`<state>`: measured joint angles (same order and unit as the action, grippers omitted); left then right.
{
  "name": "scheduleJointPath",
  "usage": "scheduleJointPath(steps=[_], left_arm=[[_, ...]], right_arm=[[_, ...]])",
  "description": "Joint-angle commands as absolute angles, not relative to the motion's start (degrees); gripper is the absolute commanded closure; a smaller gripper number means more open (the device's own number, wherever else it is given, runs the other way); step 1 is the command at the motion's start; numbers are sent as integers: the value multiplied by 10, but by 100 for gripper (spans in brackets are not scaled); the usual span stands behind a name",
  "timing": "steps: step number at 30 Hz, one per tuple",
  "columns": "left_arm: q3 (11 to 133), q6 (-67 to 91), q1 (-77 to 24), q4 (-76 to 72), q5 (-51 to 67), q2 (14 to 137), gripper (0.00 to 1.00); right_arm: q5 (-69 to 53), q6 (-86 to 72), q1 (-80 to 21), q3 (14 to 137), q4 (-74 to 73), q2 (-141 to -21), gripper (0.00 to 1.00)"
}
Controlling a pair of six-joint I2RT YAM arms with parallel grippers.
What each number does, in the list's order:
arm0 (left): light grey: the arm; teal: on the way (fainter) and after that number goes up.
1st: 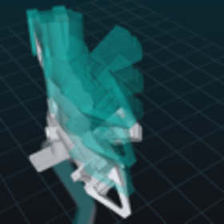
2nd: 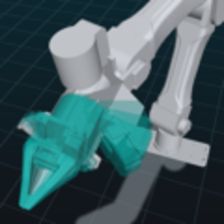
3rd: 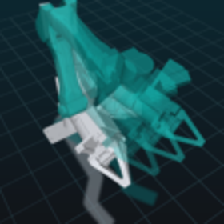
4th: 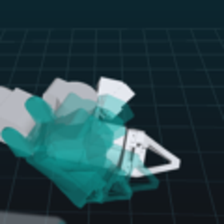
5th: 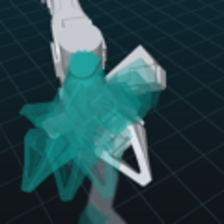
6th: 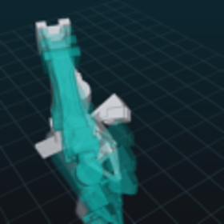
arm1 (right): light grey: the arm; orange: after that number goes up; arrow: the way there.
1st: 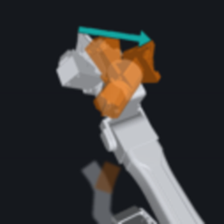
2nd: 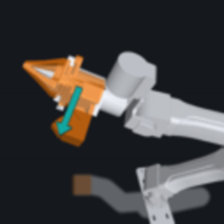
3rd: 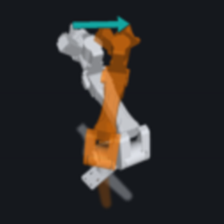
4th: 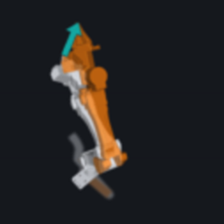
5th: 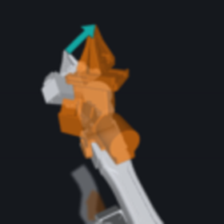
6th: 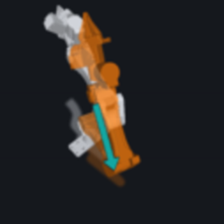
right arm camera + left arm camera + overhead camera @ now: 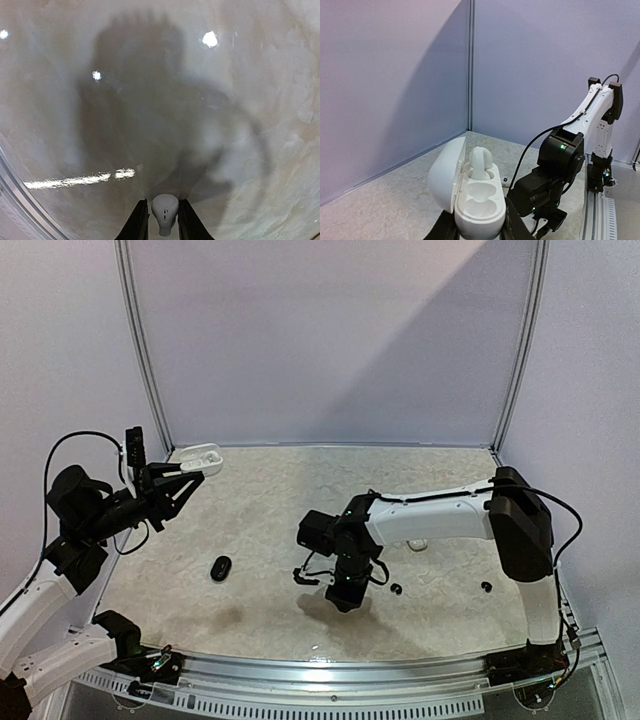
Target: Insert the wireless bluetooth earbuds into the charging case
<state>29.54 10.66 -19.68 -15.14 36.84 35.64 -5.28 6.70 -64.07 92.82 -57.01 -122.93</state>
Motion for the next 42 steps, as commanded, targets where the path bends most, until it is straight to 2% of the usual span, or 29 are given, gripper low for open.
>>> scheduleJointPath(steps=[1, 11, 19, 24, 27, 32, 42], left_arm=[[303, 100, -196, -147, 372, 353, 100], [303, 100, -196, -148, 372, 355, 100], [304, 100, -196, -146, 371, 353, 100], [304, 98, -196, -144, 372, 351, 100], [304, 98, -196, -143, 373, 354, 100], [305, 100, -199, -145, 381, 357, 100], [329, 43, -257, -135, 439, 391, 100]], right_arm=[[-52, 65, -638, 915, -576, -1202, 80], [-44, 57, -636, 917, -578, -1189, 81], [-63, 61, -636, 913, -578, -1196, 90], [-66, 62, -636, 913, -579, -1198, 100], [-61, 62, -636, 926, -583, -1190, 100], [-31, 74, -635, 991, -621, -1154, 100], [-19, 87, -638, 1229, -706, -1081, 100]])
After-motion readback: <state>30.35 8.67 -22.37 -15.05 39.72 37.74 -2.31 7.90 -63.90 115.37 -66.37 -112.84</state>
